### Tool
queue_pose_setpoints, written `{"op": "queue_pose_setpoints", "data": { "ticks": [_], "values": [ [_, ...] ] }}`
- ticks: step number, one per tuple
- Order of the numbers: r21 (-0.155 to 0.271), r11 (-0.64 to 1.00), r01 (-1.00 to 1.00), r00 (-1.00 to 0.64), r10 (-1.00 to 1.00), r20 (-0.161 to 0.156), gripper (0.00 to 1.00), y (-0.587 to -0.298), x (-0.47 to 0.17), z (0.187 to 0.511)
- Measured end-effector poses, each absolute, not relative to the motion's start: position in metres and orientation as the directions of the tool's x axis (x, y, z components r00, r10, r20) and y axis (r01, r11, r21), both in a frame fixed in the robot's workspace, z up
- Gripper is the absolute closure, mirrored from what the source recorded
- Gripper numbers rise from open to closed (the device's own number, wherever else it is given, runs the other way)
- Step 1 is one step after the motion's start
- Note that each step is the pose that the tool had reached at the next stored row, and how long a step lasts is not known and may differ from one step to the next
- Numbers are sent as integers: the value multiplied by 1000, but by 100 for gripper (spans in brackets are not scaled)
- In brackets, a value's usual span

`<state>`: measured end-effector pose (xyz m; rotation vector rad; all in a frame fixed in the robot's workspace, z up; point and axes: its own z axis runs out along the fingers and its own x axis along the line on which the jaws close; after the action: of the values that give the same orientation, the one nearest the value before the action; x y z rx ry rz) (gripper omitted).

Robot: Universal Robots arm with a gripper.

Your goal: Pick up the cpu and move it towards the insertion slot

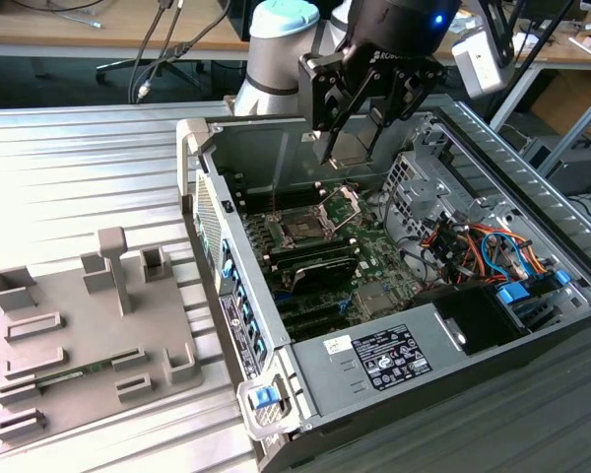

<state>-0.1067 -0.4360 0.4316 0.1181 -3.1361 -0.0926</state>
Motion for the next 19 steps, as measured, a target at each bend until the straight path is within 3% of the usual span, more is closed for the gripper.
{"op": "queue_pose_setpoints", "data": {
  "ticks": [19],
  "values": [
    [59, 995, -75, -997, -75, 0, 45, -436, -91, 428]
  ]
}}
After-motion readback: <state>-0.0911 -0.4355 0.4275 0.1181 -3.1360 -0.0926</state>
